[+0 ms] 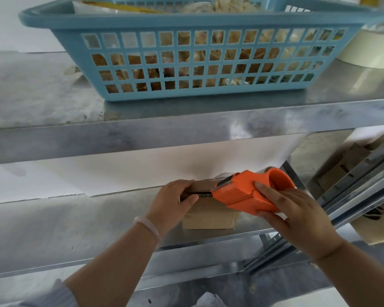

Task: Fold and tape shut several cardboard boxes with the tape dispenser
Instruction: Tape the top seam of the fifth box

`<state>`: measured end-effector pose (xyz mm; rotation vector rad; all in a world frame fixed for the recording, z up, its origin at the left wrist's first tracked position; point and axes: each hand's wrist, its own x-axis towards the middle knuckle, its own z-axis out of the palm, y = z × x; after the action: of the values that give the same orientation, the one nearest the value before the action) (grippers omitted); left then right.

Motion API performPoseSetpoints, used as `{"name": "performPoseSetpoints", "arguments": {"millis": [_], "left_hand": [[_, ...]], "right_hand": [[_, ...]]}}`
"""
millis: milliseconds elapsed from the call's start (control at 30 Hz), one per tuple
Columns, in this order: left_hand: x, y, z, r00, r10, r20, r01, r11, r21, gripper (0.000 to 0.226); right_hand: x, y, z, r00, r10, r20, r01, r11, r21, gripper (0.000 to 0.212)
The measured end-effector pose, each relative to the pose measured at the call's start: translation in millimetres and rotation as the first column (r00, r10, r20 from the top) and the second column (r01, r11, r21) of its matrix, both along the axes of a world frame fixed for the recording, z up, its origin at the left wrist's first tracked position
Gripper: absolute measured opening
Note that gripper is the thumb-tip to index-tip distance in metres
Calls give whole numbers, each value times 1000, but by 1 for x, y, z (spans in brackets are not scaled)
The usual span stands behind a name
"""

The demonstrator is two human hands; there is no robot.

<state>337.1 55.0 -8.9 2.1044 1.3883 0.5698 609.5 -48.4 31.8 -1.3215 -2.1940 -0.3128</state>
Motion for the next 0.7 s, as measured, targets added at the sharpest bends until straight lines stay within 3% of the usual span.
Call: {"name": "performPoseSetpoints", "arguments": {"millis": [100, 200, 300, 400, 600, 700], "left_hand": [[6, 1, -11, 986, 112, 126, -114, 993, 10, 21], [9, 6, -19, 950, 236, 203, -228, 972, -63, 18], [8, 10, -29, 911, 295, 288, -208, 932, -298, 30], [9, 8, -33, 760, 411, 504, -120, 850, -513, 34], [-15, 4, -37, 729, 465, 502, -246, 863, -442, 34], [-36, 10, -33, 796, 396, 458, -247, 903, -351, 36]], "right_hand": [[-1, 4, -1, 999, -26, -31, 25, 999, -47, 55], [1, 7, -3, 994, -69, -86, 59, 992, -109, 58], [2, 10, -2, 982, -115, -149, 83, 976, -203, 71], [-2, 17, 4, 969, -146, -199, 84, 952, -293, 82], [-16, 39, 9, 965, -122, -233, -28, 833, -553, 89], [-25, 48, 9, 949, -118, -293, -83, 802, -591, 90]]}}
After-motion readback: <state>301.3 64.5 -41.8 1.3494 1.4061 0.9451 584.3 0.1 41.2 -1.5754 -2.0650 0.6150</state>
